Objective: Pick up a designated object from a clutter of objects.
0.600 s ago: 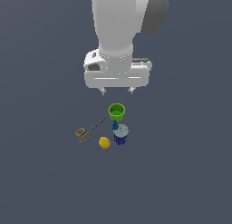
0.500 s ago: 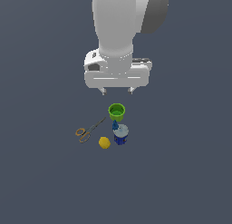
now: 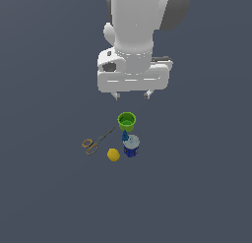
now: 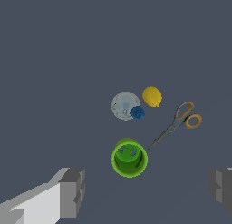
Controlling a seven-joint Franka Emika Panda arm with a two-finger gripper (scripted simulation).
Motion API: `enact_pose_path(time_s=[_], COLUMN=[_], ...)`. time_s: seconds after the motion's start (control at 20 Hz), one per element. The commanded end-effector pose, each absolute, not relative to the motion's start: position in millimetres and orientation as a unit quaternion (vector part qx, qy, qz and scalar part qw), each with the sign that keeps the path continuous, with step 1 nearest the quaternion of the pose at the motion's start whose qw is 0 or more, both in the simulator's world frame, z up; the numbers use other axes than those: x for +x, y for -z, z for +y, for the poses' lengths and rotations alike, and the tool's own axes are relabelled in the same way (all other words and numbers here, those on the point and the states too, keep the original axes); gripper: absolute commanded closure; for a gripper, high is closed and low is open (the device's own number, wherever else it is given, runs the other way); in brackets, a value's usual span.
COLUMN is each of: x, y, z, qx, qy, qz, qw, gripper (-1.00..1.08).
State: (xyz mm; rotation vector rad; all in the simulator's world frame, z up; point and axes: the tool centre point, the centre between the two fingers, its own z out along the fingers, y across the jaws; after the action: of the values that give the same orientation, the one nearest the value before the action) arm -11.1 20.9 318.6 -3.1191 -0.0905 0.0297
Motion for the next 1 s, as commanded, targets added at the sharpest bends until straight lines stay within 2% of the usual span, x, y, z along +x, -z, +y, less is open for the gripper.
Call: enact_pose_path(time_s=[0.0, 0.95], x=[-11.2, 1.9], y=[-318.4, -282.7], z=[20.5, 13.2], qx=[-0.999, -0.991], qy=[-0.010, -0.006], qz=[-0.029, -0.135], qw=[0.010, 0.007], gripper=[-0.92, -0.92])
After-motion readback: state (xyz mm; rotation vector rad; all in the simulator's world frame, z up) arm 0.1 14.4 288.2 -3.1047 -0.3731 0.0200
